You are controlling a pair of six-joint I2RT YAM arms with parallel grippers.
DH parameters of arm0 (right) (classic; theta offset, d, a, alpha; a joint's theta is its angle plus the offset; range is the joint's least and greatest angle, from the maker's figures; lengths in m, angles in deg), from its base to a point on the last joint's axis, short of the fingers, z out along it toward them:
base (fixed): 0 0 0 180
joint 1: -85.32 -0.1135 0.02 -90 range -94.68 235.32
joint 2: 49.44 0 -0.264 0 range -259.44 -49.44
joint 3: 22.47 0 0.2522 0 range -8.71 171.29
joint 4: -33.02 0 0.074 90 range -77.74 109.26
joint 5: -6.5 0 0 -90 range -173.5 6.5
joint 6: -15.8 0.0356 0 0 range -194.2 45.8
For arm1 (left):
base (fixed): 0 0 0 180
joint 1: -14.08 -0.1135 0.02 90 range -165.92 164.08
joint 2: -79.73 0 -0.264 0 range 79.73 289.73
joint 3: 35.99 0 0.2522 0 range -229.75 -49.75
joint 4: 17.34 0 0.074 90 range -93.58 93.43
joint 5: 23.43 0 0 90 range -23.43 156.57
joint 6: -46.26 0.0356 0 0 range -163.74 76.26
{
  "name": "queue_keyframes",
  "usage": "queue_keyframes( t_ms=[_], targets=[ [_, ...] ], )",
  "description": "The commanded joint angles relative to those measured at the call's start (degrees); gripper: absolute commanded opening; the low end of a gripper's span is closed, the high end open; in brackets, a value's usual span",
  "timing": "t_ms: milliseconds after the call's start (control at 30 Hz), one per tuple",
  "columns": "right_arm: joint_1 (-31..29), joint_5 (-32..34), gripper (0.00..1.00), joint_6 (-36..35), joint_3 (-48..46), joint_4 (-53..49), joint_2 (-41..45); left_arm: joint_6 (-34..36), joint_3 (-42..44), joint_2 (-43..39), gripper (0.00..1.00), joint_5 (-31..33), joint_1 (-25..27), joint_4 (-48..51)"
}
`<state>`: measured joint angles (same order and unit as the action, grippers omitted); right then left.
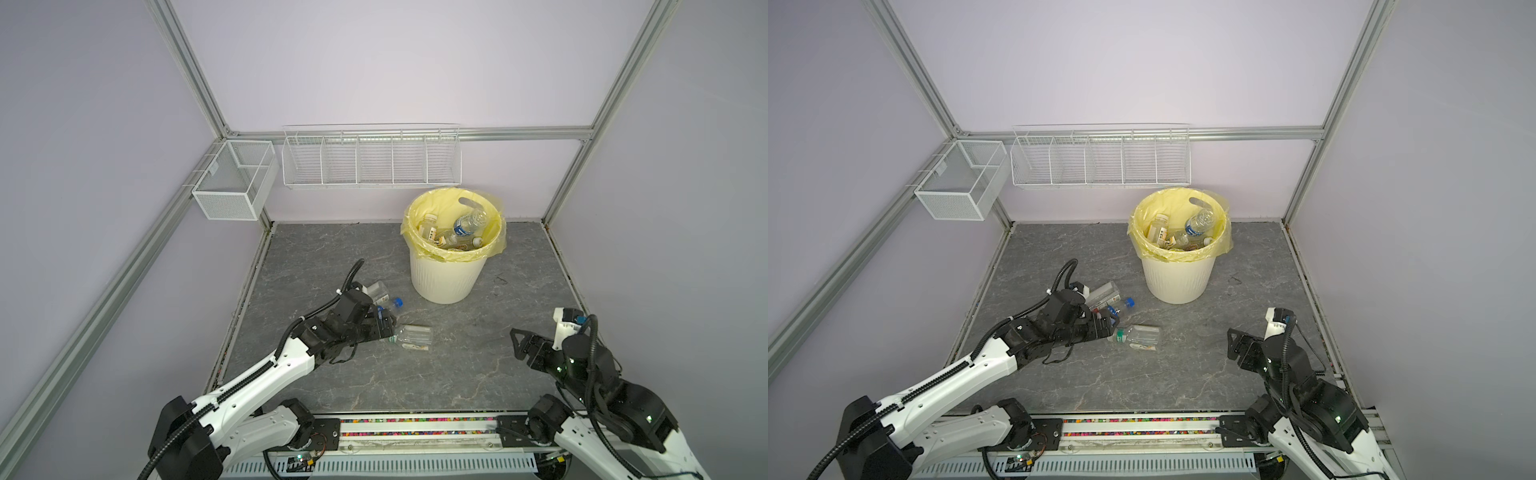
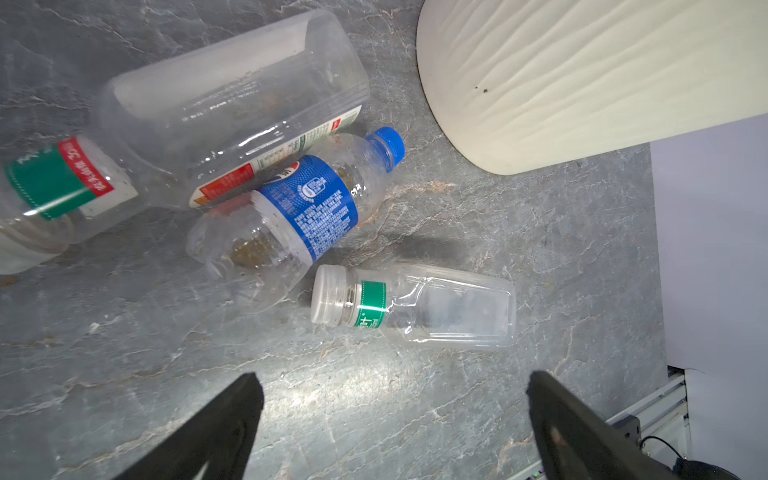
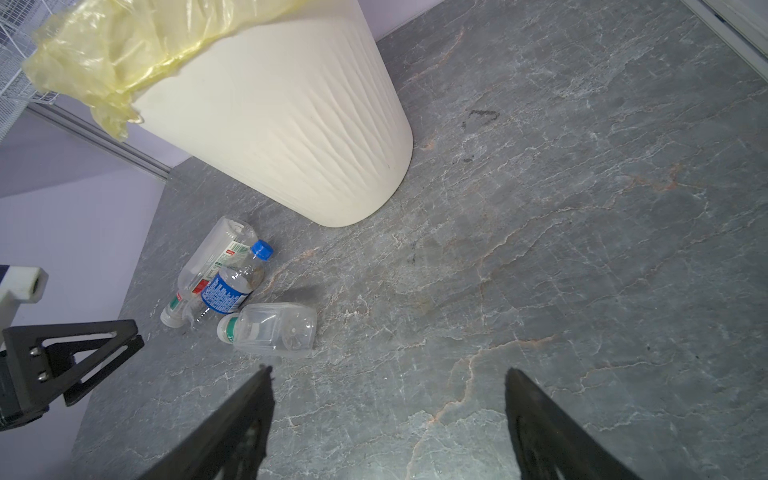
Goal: Throw the plastic bottles in the bin
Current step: 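Withdraw the right gripper while the left gripper lowers onto the green-labelled bottle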
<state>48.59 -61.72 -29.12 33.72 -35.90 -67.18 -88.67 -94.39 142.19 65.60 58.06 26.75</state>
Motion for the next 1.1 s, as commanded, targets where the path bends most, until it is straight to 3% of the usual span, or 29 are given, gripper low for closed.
queue_keyframes(
  t_ms=[0, 267, 433, 733, 1067],
  targets=[
    [0.23, 1.65, 0.88, 2.14, -0.93, -2.45, 1.7, -4.13, -1.35, 1.55, 0.99, -2.36, 0.6, -1.75],
    [0.25, 2.85, 0.88, 3.15, -0.99, -3.87, 3.33, -15.8, -2.12, 4.26, 0.99, 5.41, 6.35, -0.67],
    [0.19, 2.82, 0.88, 3.26, -1.1, -4.15, 3.5, -23.29, -1.85, 7.32, 0.99, 4.4, 6.9, -2.15],
    [0.18, 2.91, 0.88, 3.08, -1.15, -5.09, 5.1, -28.86, -5.81, 12.18, 0.99, 7.4, 7.26, 1.18],
    [0.25, 4.01, 0.88, 4.51, -1.19, -7.07, 8.19, -32.58, -7.74, 16.85, 0.99, 6.48, 8.39, -0.04]
  ],
)
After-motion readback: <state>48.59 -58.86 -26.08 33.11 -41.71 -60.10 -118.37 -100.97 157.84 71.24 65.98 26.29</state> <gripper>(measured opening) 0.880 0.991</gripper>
